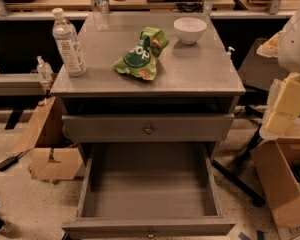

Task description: Close middle drawer

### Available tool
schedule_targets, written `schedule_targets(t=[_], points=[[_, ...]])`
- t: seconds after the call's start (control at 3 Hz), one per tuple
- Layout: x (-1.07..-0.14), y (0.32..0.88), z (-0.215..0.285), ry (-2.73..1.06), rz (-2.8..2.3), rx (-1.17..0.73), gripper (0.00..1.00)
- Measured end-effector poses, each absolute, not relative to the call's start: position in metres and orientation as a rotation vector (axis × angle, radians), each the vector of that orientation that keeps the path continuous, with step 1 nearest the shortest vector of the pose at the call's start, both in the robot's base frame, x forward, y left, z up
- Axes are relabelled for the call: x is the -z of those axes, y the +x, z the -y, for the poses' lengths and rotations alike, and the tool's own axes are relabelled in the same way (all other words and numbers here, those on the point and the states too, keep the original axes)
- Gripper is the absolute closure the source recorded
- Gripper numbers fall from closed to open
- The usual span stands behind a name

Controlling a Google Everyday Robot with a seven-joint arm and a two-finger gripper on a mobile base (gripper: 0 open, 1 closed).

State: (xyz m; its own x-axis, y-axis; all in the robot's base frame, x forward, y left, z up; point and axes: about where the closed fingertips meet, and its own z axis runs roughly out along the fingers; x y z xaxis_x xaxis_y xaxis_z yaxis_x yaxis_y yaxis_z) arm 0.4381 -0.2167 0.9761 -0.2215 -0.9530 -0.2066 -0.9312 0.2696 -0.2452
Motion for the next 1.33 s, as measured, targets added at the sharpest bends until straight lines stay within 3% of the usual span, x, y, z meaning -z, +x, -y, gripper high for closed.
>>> schedule_targets(t=[1.0, 1.33], points=[[-0.938, 0.423, 0.212, -1.707, -2.148, 0.004, 0.00], [-0.861, 0.402, 0.218, -1.672, -2.090, -0.134, 0.14]])
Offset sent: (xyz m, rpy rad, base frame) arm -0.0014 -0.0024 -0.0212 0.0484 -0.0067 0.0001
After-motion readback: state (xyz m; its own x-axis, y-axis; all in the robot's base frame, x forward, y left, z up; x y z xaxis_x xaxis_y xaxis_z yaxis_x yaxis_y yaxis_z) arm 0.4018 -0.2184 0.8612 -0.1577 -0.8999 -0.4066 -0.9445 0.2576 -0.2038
